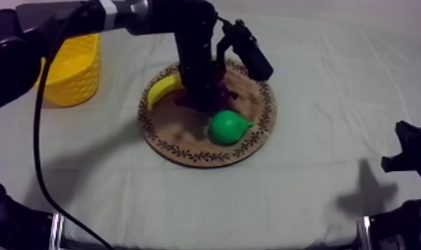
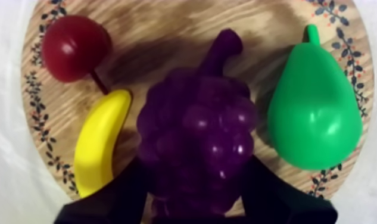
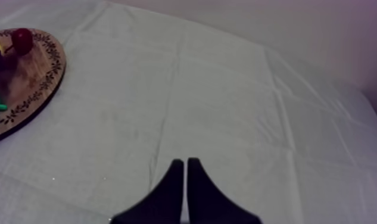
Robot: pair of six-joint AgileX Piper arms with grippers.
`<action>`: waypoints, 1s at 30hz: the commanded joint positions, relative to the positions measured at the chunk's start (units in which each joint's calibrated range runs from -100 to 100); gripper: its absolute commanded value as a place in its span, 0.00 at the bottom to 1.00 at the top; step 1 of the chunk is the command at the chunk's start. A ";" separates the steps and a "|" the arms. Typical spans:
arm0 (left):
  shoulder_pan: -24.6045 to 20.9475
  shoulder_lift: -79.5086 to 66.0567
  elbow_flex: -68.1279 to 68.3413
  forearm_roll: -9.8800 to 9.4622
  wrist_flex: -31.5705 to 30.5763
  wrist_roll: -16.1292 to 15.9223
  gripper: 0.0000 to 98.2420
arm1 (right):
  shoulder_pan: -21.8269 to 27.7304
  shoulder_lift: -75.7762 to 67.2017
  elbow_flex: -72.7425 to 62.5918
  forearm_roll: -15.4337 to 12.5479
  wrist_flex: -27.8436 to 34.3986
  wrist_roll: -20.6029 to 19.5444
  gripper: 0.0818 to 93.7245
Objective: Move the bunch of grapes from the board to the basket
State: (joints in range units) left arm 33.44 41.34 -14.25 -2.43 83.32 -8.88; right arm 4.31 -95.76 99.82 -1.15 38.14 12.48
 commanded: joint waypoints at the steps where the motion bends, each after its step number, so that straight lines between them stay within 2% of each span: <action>1: 0.07 -1.47 0.55 0.05 -0.07 0.06 0.35 | -0.02 0.00 -0.04 0.00 0.00 0.00 0.00; 19: 0.57 -16.91 3.70 0.38 3.06 0.84 0.35 | -0.02 0.00 -0.04 0.00 0.00 0.00 0.00; 30: -2.42 -20.45 6.79 0.31 3.05 1.41 0.35 | -0.02 0.00 -0.04 0.00 0.00 0.00 0.00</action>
State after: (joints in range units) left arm 31.54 20.96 -7.47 -2.08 86.45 -7.55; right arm 4.31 -95.76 99.82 -1.15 38.14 12.47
